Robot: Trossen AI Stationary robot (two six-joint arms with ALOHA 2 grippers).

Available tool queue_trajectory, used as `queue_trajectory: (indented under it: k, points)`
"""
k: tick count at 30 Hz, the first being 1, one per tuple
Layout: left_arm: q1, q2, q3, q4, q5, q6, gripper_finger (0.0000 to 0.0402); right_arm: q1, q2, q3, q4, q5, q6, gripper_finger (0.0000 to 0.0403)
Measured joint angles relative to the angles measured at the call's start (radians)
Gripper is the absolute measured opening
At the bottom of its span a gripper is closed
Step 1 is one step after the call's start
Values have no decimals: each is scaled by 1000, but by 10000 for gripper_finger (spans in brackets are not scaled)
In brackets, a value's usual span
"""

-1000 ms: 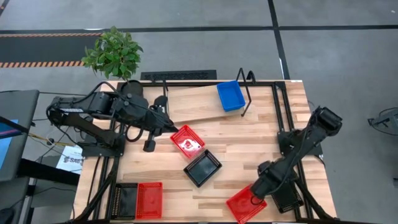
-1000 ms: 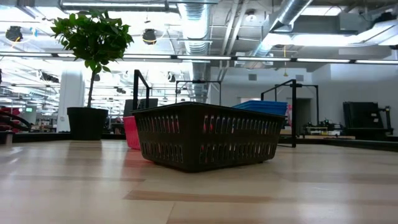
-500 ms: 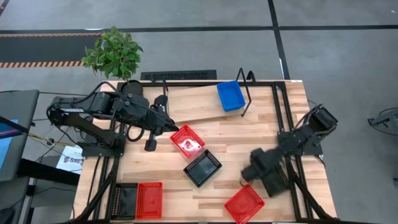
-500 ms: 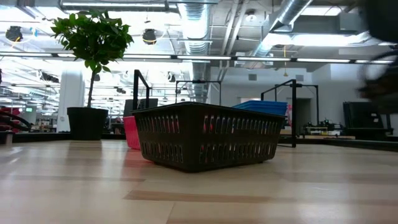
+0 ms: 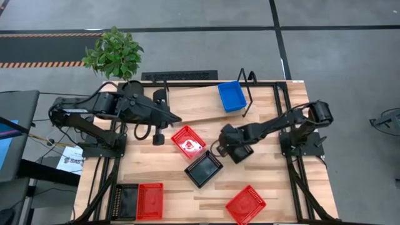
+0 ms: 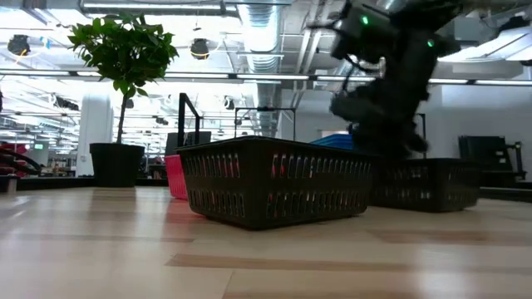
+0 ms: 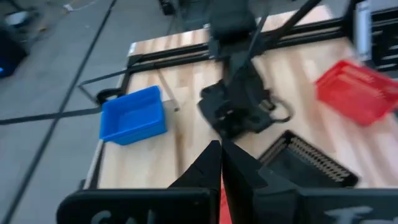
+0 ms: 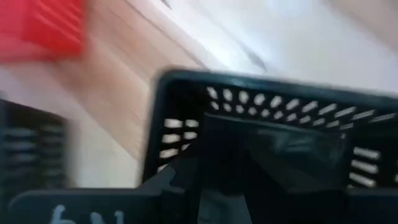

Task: Stack baskets on shelf by color
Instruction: Move the black bin from the bottom right to the center table, then put the top left red bin on the shelf

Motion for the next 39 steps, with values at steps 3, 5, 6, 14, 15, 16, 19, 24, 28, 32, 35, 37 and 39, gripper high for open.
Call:
queue_trajectory:
  k: [3, 5, 6, 14, 15, 16, 19, 24, 28, 32, 35, 37, 39]
  points:
    - [17, 19, -14, -20, -13, 26, 15, -3, -26, 49, -63, -6, -39, 122]
    - [31, 33, -37, -19, 2, 29, 36, 10, -54, 74, -140, -12, -39, 122]
    - [38, 39, -55, -9, 18, 33, 49, 22, -73, 86, -173, -14, -38, 122]
    - [110, 65, -300, 95, 95, 159, 153, 204, -234, 120, -344, 1, 117, 122]
    - [126, 71, -332, 145, 136, 186, 158, 230, -253, 120, -360, 9, 146, 122]
    - [141, 76, -363, 175, 179, 211, 161, 256, -269, 119, -375, 21, 175, 122]
    - [180, 109, -429, 267, 280, 301, 161, 325, -306, 120, -398, 55, 257, 122]
    - [228, 201, -448, 325, 323, 455, 154, 402, -333, 119, -426, 89, 354, 122]
    - [255, 305, -442, 365, 352, 570, 154, 428, -333, 119, -438, 105, 389, 122]
    - [272, 420, -407, 332, 339, 646, 153, 432, -329, 119, -451, 109, 390, 122]
    - [279, 474, -364, 325, 336, 703, 153, 432, -329, 119, -451, 109, 390, 122]
    - [280, 508, -335, 325, 350, 730, 153, 432, -329, 119, -454, 110, 389, 122]
    - [284, 536, -317, 297, 365, 756, 153, 432, -329, 119, -459, 110, 389, 122]
